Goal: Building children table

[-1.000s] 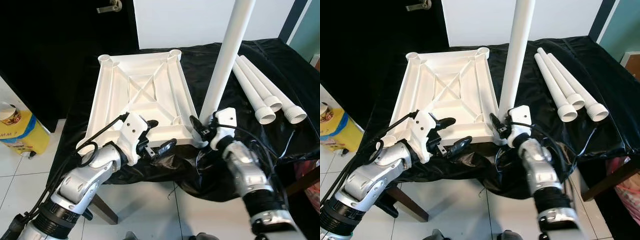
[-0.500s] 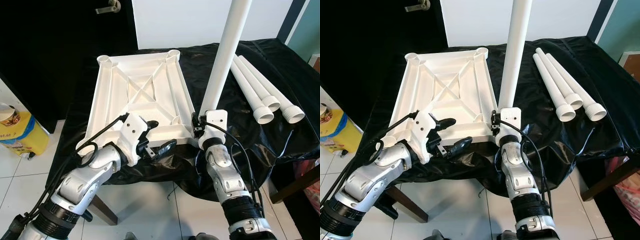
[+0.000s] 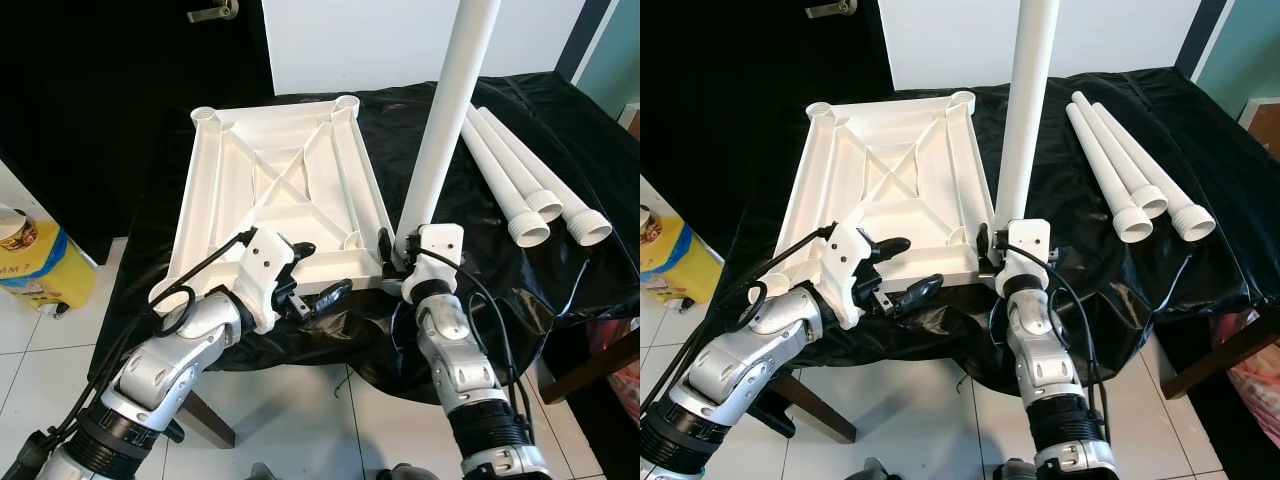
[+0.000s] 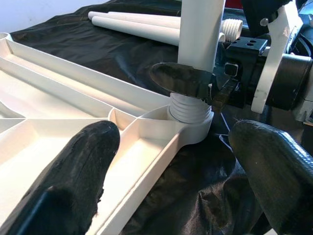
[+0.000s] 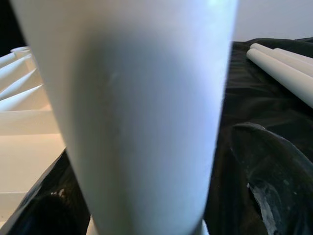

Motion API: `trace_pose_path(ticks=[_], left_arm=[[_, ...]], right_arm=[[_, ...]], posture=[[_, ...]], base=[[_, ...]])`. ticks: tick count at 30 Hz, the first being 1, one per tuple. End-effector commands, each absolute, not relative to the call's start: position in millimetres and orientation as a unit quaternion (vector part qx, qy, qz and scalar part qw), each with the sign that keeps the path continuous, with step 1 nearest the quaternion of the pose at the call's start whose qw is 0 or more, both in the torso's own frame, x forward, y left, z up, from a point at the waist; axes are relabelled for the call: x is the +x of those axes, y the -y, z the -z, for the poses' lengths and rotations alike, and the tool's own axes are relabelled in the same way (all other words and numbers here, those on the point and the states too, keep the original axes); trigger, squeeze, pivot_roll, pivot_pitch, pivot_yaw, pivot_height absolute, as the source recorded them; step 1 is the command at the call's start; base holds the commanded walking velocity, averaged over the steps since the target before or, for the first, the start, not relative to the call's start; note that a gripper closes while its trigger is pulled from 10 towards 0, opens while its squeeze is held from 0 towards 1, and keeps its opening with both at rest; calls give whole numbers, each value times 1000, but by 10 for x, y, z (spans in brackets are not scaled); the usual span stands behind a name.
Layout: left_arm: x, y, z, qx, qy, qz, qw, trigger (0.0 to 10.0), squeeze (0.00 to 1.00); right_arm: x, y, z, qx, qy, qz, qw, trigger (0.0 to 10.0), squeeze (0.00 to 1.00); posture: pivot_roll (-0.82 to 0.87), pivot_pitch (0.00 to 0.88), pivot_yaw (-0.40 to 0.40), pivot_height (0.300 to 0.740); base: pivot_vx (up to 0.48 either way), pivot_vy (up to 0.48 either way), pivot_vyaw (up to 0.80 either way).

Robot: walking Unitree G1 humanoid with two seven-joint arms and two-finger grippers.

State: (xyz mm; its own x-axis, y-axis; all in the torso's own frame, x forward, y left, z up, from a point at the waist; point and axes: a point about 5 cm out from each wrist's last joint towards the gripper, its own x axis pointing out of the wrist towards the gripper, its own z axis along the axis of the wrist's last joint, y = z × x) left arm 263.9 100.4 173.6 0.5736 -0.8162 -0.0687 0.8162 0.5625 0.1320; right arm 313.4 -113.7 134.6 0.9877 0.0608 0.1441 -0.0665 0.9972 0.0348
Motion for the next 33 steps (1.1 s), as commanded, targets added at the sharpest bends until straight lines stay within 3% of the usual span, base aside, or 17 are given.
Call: trace_pose_path(ticks=[1, 4, 17, 19, 20, 23, 24, 31, 32, 33], left_arm=[[2571, -973, -1741, 76, -2, 526, 847, 10000, 0], [2576, -969, -1743, 75, -2, 526, 847, 10000, 0], [2540, -892, -1713, 69, -4, 536, 841, 10000, 0], [2518, -870, -1694, 68, -7, 542, 838, 10000, 0], [2502, -853, -1679, 68, -9, 545, 836, 10000, 0], [2487, -836, -1664, 67, -10, 548, 834, 10000, 0], [2484, -828, -1650, 68, -12, 547, 834, 10000, 0], [2485, -814, -1601, 68, -20, 543, 837, 10000, 0], [2483, -820, -1598, 67, -22, 543, 837, 10000, 0], [2481, -828, -1595, 69, -23, 543, 837, 10000, 0]], right_arm=[[3102, 1123, -1336, 26, 72, -71, 995, 10000, 0], [3095, 1180, -1327, 15, 68, -154, 986, 10000, 0], [3254, 1353, -1387, -51, 58, -245, 966, 10000, 0], [3272, 1373, -1380, -62, 52, -264, 961, 8941, 0], [3282, 1387, -1373, -67, 49, -270, 959, 1020, 0], [3293, 1404, -1367, -73, 46, -276, 957, 1020, 0], [3300, 1416, -1365, -72, 45, -274, 958, 0, 0], [3318, 1446, -1335, -71, 38, -268, 960, 0, 0], [3318, 1450, -1326, -74, 37, -265, 961, 1843, 0], [3318, 1455, -1319, -73, 37, -262, 962, 10000, 0]], posture=[[-22, 61, 27, 740], [-26, 62, 27, 740], [-25, 60, 20, 740], [-22, 60, 20, 740], [-20, 60, 19, 740], [-19, 60, 18, 740], [-17, 60, 18, 740], [-15, 59, 25, 740], [-11, 61, 32, 740], [-6, 61, 34, 740]], base=[[0, 0, 0], [0, 0, 0], [0, 0, 0], [0, 0, 0], [0, 0, 0], [0, 0, 0], [0, 0, 0], [0, 0, 0], [0, 0, 0], [0, 0, 0]])
